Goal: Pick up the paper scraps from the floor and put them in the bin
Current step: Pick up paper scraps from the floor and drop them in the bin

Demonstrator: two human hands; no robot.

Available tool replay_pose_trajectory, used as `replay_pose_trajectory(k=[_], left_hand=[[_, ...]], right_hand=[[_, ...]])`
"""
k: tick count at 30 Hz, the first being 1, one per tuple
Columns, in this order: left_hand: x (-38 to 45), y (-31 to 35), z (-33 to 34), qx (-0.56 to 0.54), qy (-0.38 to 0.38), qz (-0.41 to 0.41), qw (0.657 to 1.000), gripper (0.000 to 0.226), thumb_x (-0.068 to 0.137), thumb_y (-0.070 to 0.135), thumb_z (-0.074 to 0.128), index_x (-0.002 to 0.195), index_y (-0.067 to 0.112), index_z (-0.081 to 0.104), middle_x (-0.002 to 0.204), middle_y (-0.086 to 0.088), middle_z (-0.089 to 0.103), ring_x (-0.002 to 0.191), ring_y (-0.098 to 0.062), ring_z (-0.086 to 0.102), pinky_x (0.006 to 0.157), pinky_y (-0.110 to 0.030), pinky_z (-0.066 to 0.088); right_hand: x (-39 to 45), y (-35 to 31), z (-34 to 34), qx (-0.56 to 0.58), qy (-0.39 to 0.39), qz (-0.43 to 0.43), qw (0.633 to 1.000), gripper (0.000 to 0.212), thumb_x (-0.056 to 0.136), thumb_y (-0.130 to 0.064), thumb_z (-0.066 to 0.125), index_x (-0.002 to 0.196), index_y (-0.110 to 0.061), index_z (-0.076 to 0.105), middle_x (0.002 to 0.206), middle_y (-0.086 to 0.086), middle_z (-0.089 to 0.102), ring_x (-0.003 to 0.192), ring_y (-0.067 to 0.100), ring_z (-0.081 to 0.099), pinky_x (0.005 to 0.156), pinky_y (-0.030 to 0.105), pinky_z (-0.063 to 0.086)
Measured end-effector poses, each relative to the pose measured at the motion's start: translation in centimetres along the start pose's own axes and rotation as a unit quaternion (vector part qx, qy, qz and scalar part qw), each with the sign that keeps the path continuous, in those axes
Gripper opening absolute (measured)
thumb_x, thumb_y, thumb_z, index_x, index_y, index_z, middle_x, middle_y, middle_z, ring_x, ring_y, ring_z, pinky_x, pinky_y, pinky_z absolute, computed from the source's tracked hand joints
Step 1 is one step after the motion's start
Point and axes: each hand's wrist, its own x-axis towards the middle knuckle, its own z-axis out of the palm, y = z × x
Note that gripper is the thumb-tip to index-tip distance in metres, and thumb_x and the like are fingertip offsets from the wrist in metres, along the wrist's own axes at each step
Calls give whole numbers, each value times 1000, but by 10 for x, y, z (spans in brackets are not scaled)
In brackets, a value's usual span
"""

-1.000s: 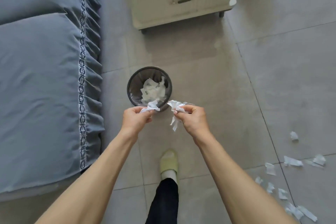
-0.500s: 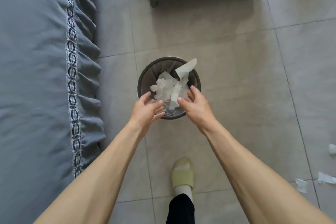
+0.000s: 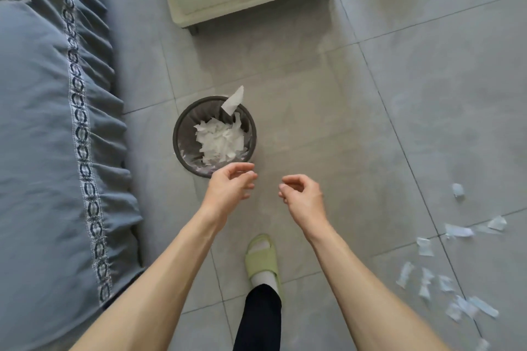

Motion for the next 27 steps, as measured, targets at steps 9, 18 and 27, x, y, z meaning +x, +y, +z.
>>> replay_pose_trajectory(k=[9,18,27], left_hand=[[-163,-62,158,45,-18,62,997,15,89,12,62,104,14,68,99,-9,71,80,-17,64,76,-34,54],[-289,-185,343,76,-48,63,994,17,88,12,63,104,14,68,99,-7,72,80,-17,67,77,-33,55],[-287,-308,462,108,-109,38,987,20,87,14,63,107,13,68,98,-5,73,81,-16,67,77,-33,55]], right_hand=[[-142,132,-170,174,54,48,982,12,85,-6,64,85,-18,66,84,3,70,83,22,69,84,39,57],[-218,288,-338,245,99,22,964,9,80,-14,68,86,-21,68,86,3,72,80,16,67,85,41,57],[-208,416,-422,332,192,36,923,11,82,-10,67,84,-21,66,78,2,69,73,16,65,78,37,56]])
